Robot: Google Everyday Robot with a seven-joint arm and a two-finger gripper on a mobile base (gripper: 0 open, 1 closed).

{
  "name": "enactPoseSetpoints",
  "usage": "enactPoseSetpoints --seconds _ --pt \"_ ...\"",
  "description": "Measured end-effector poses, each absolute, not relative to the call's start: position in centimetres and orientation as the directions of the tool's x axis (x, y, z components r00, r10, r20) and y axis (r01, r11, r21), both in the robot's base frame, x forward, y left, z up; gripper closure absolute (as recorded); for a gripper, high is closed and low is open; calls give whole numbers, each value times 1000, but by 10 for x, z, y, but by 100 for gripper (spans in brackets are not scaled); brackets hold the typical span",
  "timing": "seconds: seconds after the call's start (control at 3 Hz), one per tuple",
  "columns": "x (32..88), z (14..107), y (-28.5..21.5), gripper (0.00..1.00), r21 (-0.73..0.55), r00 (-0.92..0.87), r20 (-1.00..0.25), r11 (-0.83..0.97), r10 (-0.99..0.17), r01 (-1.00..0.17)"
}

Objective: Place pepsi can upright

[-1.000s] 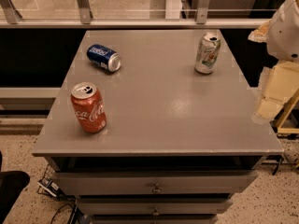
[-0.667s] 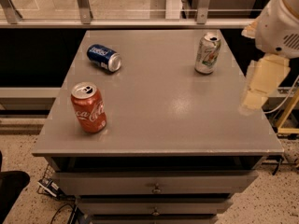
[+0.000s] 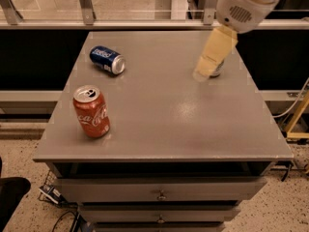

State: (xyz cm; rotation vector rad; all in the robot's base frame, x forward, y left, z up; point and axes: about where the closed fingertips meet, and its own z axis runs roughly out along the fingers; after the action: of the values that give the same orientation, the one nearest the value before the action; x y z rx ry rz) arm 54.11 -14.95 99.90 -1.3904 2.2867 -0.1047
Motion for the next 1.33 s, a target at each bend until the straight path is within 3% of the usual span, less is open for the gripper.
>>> enactPoseSetpoints --seconds 0.33,0.67,1.0,1.33 --pt "602 1012 -113 0 -263 -483 -367 586 -795 -766" --pt "640 1026 -79 0 -253 -472 -385 582 -793 -773" --pt "674 1039 -33 0 -273 -436 -403 561 -804 -782" --pt "677 1038 -28 0 -278 -429 -414 560 -803 -780"
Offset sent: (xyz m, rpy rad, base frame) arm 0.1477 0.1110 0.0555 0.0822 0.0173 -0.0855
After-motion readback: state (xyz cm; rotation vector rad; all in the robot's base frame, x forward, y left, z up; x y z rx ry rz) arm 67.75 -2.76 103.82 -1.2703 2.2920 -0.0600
